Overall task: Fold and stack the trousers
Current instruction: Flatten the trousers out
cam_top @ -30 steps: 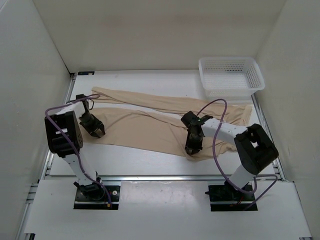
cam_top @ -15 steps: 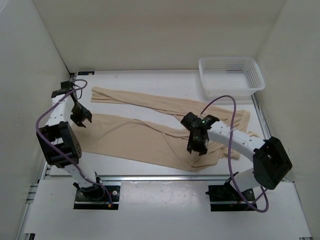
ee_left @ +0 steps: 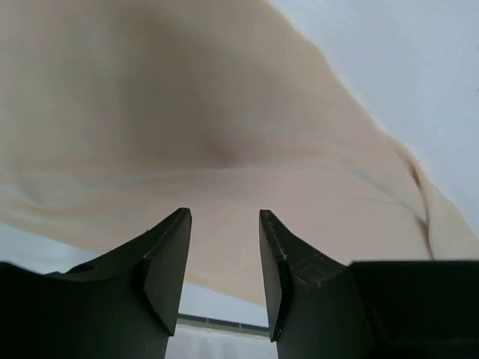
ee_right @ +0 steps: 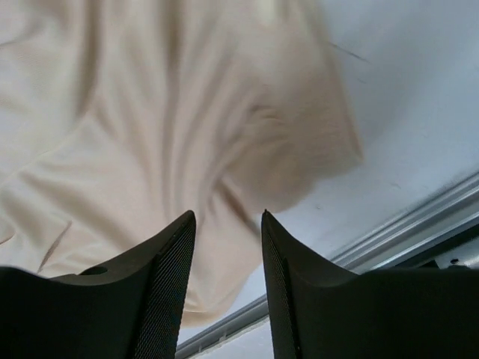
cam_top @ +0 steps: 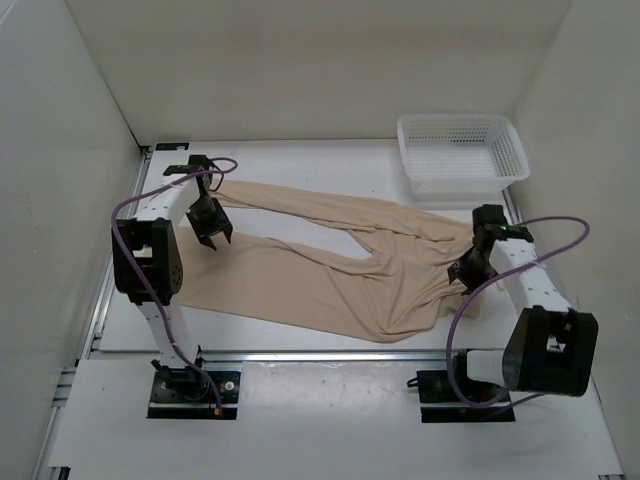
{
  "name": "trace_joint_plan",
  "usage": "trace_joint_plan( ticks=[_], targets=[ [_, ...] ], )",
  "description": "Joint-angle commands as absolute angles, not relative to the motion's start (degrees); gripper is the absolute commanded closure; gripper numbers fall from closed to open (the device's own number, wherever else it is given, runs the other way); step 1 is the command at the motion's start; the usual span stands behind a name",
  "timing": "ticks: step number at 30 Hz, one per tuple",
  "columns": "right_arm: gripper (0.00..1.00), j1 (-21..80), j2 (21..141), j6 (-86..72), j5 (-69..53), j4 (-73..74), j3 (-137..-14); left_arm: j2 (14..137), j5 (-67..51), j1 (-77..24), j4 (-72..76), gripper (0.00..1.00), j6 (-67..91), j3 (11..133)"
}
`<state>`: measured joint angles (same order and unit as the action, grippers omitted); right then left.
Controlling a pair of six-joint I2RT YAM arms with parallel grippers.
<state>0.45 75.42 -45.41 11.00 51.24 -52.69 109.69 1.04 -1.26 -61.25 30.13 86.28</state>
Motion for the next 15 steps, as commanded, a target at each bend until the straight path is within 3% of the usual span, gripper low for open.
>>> trace_joint_plan(
  ticks=[1,6,12,15],
  targets=[
    [0.54,-5.96,70.67,-44.38,4.84,52.47,-47.65,104.33,2.02,-1.05,-62.40,0.47,30.84,83.25],
    [0.54,-10.20,71.36,-45.00,3.16,51.33,-45.44,100.63,-2.64,-0.52,-57.31,0.47,33.84,72.25],
    [0.53,-10.20,82.96,-45.53,5.62,46.41,-49.48,109.59,-0.44,0.17,-56.78,0.49,33.84,78.82],
    [0.60,-10.20,84.55,-46.14,7.46,46.41,-50.10,113.20,-1.14,2.45,-56.78,0.51,33.84,81.64]
  ],
)
